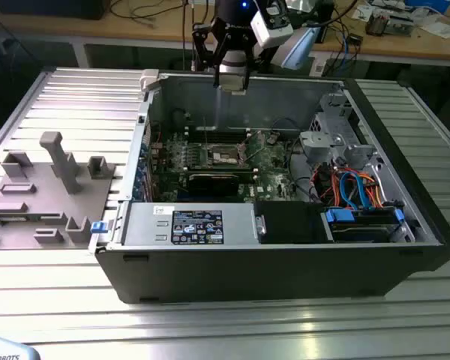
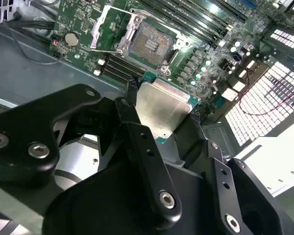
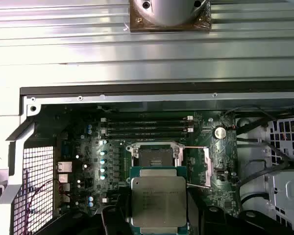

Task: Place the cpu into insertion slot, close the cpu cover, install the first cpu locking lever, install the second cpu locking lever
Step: 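Place the cpu into insertion slot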

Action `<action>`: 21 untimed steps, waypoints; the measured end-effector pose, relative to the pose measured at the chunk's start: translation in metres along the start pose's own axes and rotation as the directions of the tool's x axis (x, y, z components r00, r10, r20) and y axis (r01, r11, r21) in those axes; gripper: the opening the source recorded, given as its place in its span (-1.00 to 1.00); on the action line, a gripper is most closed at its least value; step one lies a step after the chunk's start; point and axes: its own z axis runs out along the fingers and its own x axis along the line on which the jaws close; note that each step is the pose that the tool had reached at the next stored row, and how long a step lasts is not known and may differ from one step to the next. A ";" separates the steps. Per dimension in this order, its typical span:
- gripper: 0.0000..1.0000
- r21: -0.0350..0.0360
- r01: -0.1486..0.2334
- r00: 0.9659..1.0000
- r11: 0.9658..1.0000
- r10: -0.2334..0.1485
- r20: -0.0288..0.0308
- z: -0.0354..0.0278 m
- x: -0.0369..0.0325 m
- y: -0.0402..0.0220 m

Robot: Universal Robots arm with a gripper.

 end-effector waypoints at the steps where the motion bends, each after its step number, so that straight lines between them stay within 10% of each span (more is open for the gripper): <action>1: 0.09 0.000 0.000 1.000 1.000 0.000 0.000 0.0001 0.0004 0.0000; 21: 0.09 0.000 0.000 1.000 1.000 0.000 0.000 0.0037 0.0019 -0.0004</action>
